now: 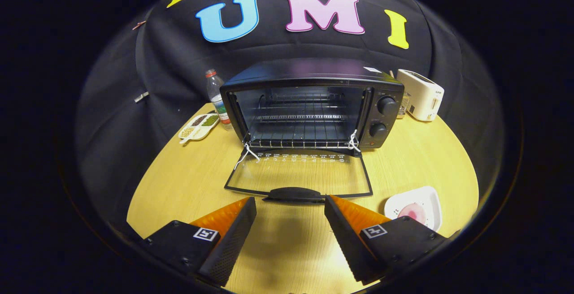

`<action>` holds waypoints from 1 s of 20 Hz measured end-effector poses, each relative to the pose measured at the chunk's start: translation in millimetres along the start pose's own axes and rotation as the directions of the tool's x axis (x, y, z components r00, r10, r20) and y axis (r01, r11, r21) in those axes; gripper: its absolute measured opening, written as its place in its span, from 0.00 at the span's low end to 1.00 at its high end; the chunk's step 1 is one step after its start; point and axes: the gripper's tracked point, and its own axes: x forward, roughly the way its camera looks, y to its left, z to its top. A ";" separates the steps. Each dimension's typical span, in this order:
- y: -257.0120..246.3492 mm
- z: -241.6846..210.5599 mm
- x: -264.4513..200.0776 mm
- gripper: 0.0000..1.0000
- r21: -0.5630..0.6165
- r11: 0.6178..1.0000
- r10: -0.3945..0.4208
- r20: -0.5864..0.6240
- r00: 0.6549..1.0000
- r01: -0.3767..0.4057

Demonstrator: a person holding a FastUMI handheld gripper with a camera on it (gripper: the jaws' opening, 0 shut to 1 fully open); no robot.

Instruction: Open the toaster oven, put the food inside, and close the toaster oven door.

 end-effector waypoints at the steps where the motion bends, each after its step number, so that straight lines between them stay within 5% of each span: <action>1: -2.7 3.8 -12.1 0.99 0.023 0.999 0.035 0.004 0.999 -0.035; 4: -38.7 20.5 -49.8 0.98 0.066 0.992 0.104 0.041 0.994 -0.107; 8: -143.5 12.0 -73.9 0.97 0.190 0.981 0.047 -0.040 0.998 -0.039; 12: -249.1 -16.7 -71.3 0.96 0.158 0.983 -0.069 -0.173 0.982 0.097; 18: -309.6 -57.2 -28.7 0.95 0.034 0.991 -0.109 -0.337 0.935 0.128; 20: -313.5 -66.3 -17.9 0.85 0.012 0.994 -0.099 -0.377 0.921 0.112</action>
